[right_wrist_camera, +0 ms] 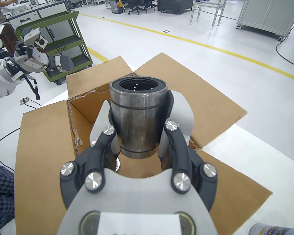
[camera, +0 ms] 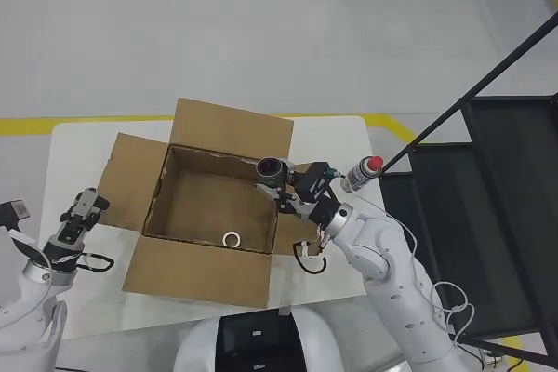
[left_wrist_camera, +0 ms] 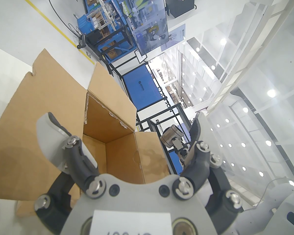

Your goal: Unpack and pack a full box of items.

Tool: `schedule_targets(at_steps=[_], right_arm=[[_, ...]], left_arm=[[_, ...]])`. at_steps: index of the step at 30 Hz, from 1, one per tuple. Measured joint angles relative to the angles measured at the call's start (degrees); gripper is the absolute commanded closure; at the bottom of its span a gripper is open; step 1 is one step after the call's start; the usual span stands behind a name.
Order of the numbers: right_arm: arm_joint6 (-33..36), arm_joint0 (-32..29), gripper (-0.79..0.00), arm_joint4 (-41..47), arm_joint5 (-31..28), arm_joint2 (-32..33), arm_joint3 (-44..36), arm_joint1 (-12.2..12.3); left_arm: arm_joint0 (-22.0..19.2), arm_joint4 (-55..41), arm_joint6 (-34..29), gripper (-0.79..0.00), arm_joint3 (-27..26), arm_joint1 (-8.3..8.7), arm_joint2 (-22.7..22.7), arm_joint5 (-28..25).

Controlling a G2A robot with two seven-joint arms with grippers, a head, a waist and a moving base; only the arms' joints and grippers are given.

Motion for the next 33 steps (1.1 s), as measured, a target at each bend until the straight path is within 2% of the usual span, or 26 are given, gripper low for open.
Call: schedule_targets(at_steps=[12, 15, 19, 21, 25, 28, 33], right_arm=[[-1.09, -0.31, 0.000, 0.72, -0.07, 0.73, -0.77, 0.12], [-4.56, -2.70, 0.000, 3.32, -5.93, 4.16, -2.47, 0.91], [-9.94, -8.58, 0.000, 5.51, -16.44, 12.31, -3.69, 2.38], [-12.70, -11.07, 0.000, 5.27, -19.44, 16.31, -2.36, 2.88], [-22.06, -16.97, 0.000, 0.79, -18.73, 22.49, 0.69, 3.33], [-28.20, -20.11, 0.000, -2.11, -18.40, 24.23, 3.29, 3.46], [-28.33, -20.13, 0.000, -2.14, -18.33, 24.23, 3.40, 3.46]], left_arm=[[0.00, 0.00, 0.00, -0.785, 0.00, 0.00, 0.00, 0.00], [0.00, 0.00, 0.00, -0.785, 0.00, 0.00, 0.00, 0.00], [0.00, 0.00, 0.00, -0.785, 0.00, 0.00, 0.00, 0.00], [0.00, 0.00, 0.00, -0.785, 0.00, 0.00, 0.00, 0.00], [0.00, 0.00, 0.00, -0.785, 0.00, 0.00, 0.00, 0.00], [0.00, 0.00, 0.00, -0.785, 0.00, 0.00, 0.00, 0.00], [0.00, 0.00, 0.00, -0.785, 0.00, 0.00, 0.00, 0.00]])
